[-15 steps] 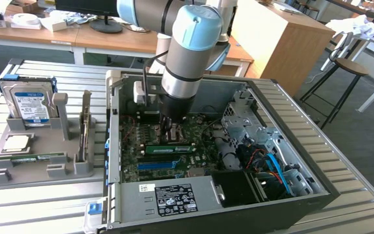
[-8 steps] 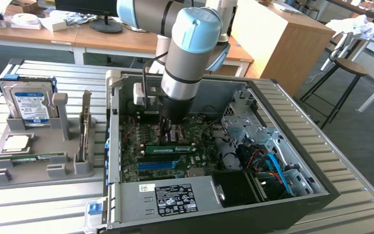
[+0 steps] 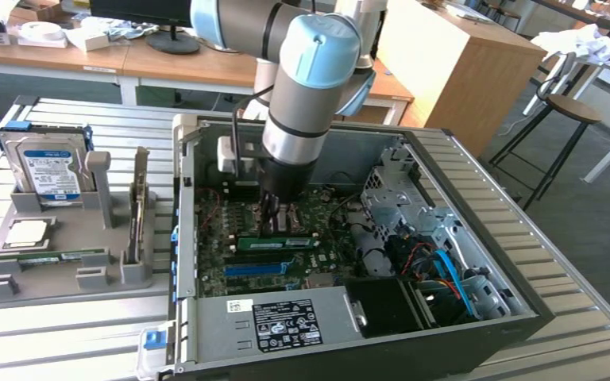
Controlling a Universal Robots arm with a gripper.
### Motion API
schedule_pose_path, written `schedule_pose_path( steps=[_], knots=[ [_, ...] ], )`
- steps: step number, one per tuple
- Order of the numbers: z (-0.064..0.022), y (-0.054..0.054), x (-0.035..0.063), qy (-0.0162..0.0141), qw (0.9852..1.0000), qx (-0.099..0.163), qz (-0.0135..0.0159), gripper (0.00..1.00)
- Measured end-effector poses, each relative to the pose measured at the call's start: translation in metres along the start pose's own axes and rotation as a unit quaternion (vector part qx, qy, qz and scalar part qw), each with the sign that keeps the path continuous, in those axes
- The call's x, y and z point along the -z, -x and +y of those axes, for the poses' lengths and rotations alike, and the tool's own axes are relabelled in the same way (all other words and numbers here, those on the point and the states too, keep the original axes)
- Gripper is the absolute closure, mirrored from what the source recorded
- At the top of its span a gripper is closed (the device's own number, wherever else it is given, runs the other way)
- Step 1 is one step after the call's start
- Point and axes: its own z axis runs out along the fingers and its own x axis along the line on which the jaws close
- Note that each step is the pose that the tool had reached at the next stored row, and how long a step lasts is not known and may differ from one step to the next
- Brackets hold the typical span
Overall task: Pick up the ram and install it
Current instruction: 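Press down the ram until it locks into place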
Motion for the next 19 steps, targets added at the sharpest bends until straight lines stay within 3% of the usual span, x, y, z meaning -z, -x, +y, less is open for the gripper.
schedule_pose_path(
  steps=[19],
  knots=[
    [0.0002,-0.0003,-0.0045,0.0000,1.0000,0.000,0.0002,0.90]
  ],
)
